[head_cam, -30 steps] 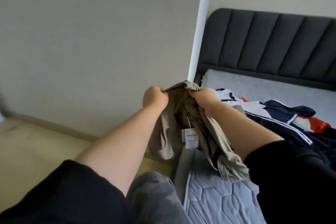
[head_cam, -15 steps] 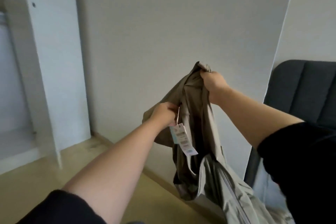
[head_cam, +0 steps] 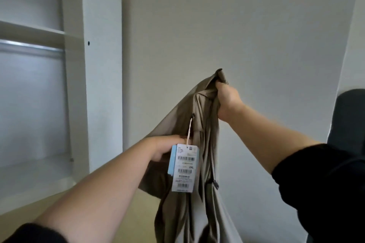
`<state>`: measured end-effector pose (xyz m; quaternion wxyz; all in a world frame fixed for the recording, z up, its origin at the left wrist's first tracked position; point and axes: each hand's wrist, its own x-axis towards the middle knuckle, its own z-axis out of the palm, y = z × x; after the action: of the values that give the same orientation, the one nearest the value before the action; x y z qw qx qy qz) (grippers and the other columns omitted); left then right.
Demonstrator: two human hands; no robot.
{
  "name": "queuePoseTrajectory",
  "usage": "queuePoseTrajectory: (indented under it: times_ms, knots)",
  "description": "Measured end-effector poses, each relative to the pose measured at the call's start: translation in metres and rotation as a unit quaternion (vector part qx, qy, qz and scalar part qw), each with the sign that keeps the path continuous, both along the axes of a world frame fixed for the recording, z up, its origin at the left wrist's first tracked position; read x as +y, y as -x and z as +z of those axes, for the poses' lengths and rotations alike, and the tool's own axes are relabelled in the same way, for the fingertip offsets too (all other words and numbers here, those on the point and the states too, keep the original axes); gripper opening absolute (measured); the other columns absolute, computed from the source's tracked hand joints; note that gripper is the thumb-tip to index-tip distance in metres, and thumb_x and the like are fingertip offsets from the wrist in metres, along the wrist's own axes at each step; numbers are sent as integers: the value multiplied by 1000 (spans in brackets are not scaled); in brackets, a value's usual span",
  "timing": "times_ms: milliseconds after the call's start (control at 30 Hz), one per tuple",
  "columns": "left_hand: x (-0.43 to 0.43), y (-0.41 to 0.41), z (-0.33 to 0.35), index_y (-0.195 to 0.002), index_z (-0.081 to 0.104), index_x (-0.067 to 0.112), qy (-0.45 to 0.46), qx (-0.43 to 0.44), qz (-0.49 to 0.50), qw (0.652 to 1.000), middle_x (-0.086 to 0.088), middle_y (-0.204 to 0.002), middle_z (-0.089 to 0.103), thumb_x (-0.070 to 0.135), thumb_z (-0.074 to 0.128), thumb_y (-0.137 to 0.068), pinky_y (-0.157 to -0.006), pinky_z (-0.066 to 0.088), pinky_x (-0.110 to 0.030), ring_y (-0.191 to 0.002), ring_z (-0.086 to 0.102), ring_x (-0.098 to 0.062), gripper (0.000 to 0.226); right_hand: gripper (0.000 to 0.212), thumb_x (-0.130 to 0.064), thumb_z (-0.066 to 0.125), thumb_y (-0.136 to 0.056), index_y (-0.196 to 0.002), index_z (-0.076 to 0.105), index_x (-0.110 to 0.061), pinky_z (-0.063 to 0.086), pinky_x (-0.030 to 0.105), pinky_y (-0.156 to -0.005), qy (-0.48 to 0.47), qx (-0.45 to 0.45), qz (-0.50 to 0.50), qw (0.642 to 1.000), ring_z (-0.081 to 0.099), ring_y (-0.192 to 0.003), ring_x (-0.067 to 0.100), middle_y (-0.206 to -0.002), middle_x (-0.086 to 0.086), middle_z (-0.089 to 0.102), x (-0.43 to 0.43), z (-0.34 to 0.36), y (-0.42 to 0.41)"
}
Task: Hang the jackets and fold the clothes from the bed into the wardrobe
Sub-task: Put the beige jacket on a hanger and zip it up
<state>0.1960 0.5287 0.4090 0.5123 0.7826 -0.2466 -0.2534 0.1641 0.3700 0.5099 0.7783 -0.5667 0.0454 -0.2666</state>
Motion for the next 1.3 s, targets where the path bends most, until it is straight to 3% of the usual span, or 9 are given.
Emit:
queuePoseTrajectory:
  times_ms: [167, 333, 500, 633, 733, 900, 1067, 1200, 1300]
  knots:
    - [10, 1, -2, -83, 69, 20, 74, 88, -68, 991, -1, -82, 73, 48, 62, -71, -69, 55, -27, -77, 70, -14, 32, 17, -15, 46, -98, -85, 56, -11, 51, 41, -86, -27, -1, -27, 999, 59, -72, 23, -84, 9, 60, -13, -9, -1]
    - [-8, -1, -14, -101, 62, 9, 8, -74, 13, 997, -4, -94, 71, 24, 67, -87, -74, 56, -30, -87, 67, -18, 21, 16, -17, 46, -99, -94, 60, -12, 52, 39, -87, -36, 0, -12, 999, 61, -75, 20, -86, 6, 62, -18, -18, -2]
    - [-11, -5, -15, -82, 61, 12, 53, -63, 43, 996, -5, -84, 66, 12, 61, -91, -72, 49, -29, -80, 61, -20, 9, 25, -22, 46, -99, -119, 58, -12, 52, 40, -88, -45, 14, -22, 999, 63, -83, 22, -93, 6, 64, -33, -29, 2]
    - [-7, -13, -13, -93, 65, 9, 95, -80, 127, 984, -5, -84, 68, 12, 59, -92, -69, 54, -26, -73, 64, -16, 7, 18, -26, 50, -98, -100, 58, -11, 52, 36, -75, 6, 53, -51, 997, 62, -78, 20, -89, 5, 62, -50, -39, 12]
    - [-7, -22, -10, -90, 66, 14, 106, -133, 190, 967, -6, -85, 65, 10, 57, -93, -66, 47, -24, -75, 59, -18, 11, 21, -31, 54, -95, -101, 55, -11, 52, 38, -86, 101, 99, -86, 986, 60, -89, 24, -92, 6, 59, -66, -49, 17]
    - [-22, -19, -1, -67, 53, 10, 9, -337, 189, 922, -5, -67, 52, 12, 46, -97, -58, 25, -28, -75, 47, -21, 32, 20, -26, 61, -92, -91, 58, -6, 42, 32, -72, 245, 155, -168, 942, 54, -87, 24, -76, 3, 52, -93, -67, 31]
    - [-32, -15, 13, -53, 35, 16, -37, -426, 107, 898, 2, -48, 34, 22, 50, -97, -49, 22, -29, -51, 34, -13, 48, 37, -25, 61, -91, -61, 48, -8, 30, 27, -47, 369, 192, -258, 872, 44, -57, 24, -59, 6, 45, -124, -75, 53]
    - [-39, -6, 21, -58, 54, 21, -44, -384, 45, 921, 12, -34, 37, 30, 58, -93, -39, 23, -14, -35, 34, -1, 37, 19, -22, 57, -93, -88, 60, -4, 37, 29, -59, 436, 205, -264, 835, 52, -76, 28, -79, 12, 57, -137, -77, 65]
    - [-51, -1, 29, -53, 50, 20, 3, -399, 83, 913, 11, -36, 40, 25, 57, -95, -41, 25, -13, -37, 36, 1, 43, 14, -18, 57, -92, -97, 63, -6, 37, 28, -71, 527, 197, -263, 784, 55, -89, 30, -95, 12, 60, -134, -79, 68]
